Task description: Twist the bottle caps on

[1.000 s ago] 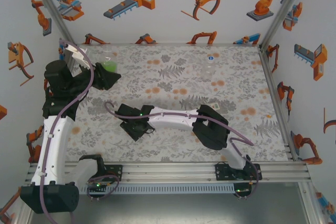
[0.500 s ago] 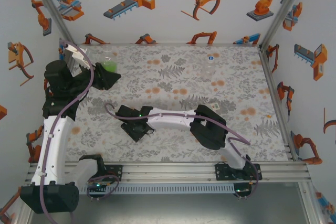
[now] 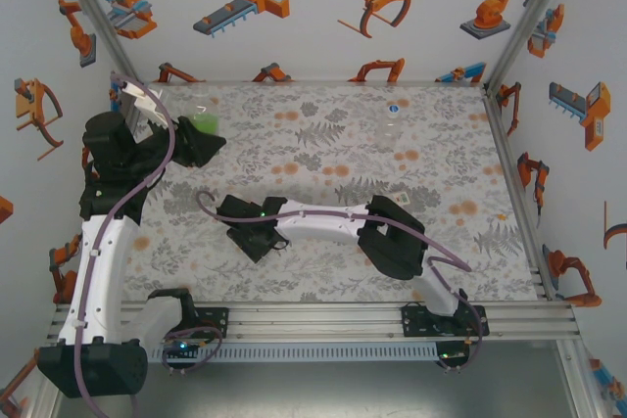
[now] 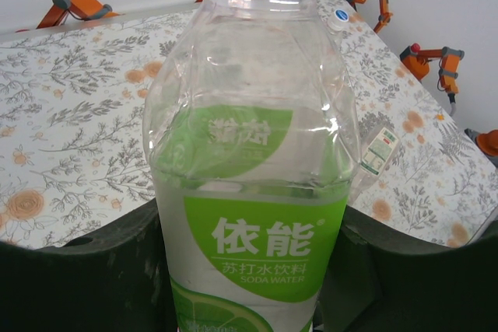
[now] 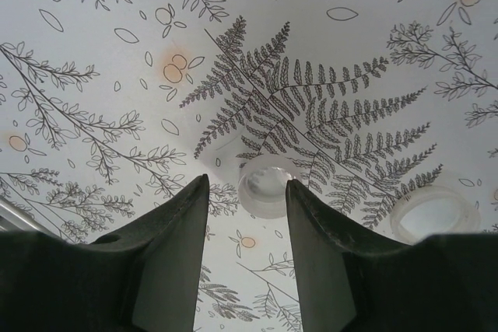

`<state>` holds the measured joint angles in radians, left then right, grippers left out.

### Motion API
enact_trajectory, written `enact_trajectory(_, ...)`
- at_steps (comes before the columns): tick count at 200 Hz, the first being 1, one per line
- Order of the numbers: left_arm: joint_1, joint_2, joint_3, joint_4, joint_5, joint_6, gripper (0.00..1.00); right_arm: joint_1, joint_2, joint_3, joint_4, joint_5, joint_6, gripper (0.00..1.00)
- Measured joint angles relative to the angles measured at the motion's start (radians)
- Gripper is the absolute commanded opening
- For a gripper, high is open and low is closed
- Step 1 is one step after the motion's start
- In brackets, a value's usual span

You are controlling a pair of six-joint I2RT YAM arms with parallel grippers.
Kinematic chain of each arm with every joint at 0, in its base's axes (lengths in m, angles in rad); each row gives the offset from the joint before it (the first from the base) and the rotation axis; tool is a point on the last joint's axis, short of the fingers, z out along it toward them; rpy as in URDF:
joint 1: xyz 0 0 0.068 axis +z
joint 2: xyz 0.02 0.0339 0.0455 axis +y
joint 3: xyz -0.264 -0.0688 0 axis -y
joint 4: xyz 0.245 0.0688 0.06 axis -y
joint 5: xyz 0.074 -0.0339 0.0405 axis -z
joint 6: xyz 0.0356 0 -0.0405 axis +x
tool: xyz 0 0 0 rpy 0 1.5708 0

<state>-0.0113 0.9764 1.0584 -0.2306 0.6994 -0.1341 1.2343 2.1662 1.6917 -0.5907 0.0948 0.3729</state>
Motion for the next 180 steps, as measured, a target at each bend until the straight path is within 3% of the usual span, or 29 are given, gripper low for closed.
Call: enact_trajectory(180, 0.0, 0.022, 0.0, 0.013, 0.001, -0.011, 0.14, 0.001, 0.016, 0.006, -0.027, 0.011, 0.0, 0.44)
